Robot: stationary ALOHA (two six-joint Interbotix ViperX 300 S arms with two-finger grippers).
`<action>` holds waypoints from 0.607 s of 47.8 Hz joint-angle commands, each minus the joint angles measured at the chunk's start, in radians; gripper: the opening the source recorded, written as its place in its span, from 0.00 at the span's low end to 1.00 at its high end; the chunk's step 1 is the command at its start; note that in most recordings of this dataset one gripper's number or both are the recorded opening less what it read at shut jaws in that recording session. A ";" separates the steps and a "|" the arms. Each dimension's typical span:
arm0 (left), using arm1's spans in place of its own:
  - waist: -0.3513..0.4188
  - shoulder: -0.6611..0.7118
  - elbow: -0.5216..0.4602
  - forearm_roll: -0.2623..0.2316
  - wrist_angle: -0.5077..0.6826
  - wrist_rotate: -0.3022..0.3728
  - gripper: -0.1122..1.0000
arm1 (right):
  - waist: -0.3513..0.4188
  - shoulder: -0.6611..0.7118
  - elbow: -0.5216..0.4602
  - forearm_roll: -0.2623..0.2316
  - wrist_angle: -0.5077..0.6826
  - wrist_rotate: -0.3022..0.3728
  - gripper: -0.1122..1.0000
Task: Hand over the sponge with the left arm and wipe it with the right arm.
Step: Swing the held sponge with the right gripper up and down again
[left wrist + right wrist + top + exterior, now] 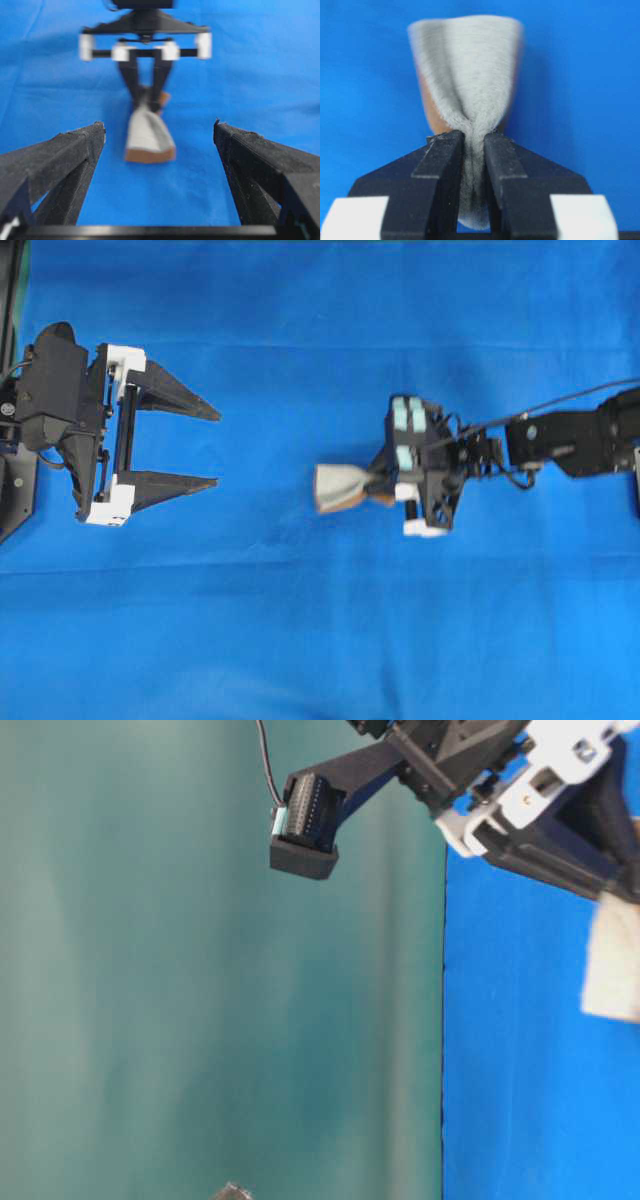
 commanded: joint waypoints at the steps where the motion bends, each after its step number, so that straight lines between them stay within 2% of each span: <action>1: -0.003 -0.003 -0.011 0.002 -0.009 -0.002 0.91 | -0.114 -0.021 -0.002 -0.011 0.011 -0.031 0.27; 6: -0.003 -0.003 -0.011 0.002 -0.011 -0.002 0.91 | -0.186 -0.021 -0.015 -0.023 -0.005 -0.072 0.27; 15: -0.003 -0.003 -0.009 0.002 -0.009 0.000 0.91 | -0.267 -0.015 -0.041 -0.025 -0.032 -0.124 0.27; 22: -0.003 -0.003 -0.009 0.002 -0.011 0.000 0.91 | -0.285 -0.011 -0.055 -0.025 -0.032 -0.130 0.27; 29: -0.003 -0.003 -0.008 0.002 -0.009 0.000 0.91 | -0.264 -0.011 -0.049 -0.023 -0.029 -0.115 0.27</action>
